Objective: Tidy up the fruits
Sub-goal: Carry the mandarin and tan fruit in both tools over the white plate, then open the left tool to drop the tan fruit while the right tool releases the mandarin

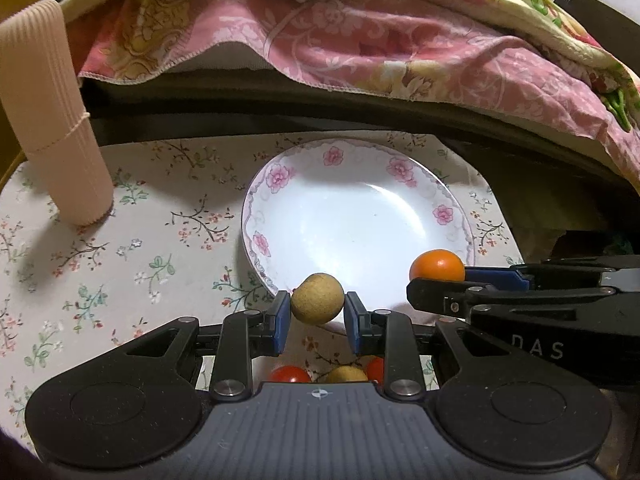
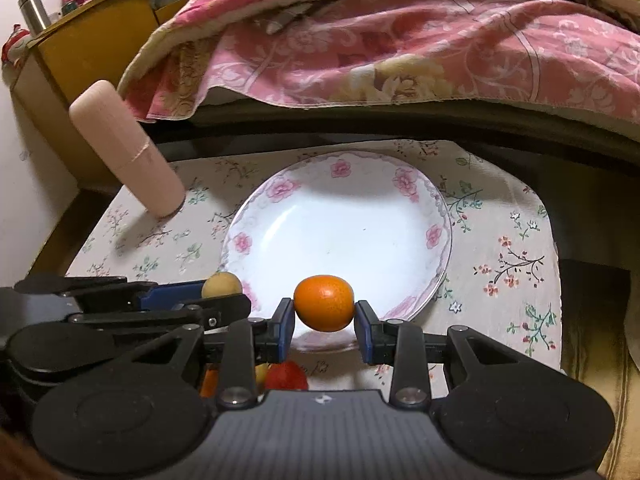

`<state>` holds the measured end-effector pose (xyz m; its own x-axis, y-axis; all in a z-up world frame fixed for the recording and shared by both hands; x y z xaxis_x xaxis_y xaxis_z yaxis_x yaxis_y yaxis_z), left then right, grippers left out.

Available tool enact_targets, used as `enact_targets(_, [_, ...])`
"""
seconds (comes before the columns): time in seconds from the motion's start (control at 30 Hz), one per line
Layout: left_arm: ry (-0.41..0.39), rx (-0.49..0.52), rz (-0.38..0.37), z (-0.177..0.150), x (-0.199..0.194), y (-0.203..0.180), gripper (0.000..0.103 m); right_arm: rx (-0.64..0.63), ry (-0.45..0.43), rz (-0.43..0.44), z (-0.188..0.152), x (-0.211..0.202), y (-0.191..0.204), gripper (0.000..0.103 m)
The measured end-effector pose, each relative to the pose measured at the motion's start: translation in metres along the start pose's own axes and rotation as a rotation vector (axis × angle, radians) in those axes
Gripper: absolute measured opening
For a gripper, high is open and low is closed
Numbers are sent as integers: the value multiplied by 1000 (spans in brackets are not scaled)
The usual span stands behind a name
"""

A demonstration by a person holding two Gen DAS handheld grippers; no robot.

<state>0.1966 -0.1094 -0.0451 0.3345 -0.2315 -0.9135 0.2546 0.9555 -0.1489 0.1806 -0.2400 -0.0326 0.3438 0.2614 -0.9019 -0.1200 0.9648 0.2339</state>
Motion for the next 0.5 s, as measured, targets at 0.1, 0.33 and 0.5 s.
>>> enact_targets(0.1, [-13,8,12,3,0,1,36,13,8,5,3,6,-4,34])
enact_targets(0.33, [-13,-8,1,5,2,1,38,46,10,23,10,13,-9,34])
enact_targets(0.5, [-12,-13,9,6,2,-1,43,70,7,28,11,14,-12,34])
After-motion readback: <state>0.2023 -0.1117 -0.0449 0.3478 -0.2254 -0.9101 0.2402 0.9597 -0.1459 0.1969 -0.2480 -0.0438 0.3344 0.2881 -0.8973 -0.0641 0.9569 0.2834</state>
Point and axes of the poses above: each gripper's, at about its wrist camera, not at the fingertips, and x roughly the way its jaws point, y to its left, z to its top, the point moved 6 cm from there along x, roughly the way its jaws point, and after that the axes turned 14 degrees about y, right-handed, at the moved point
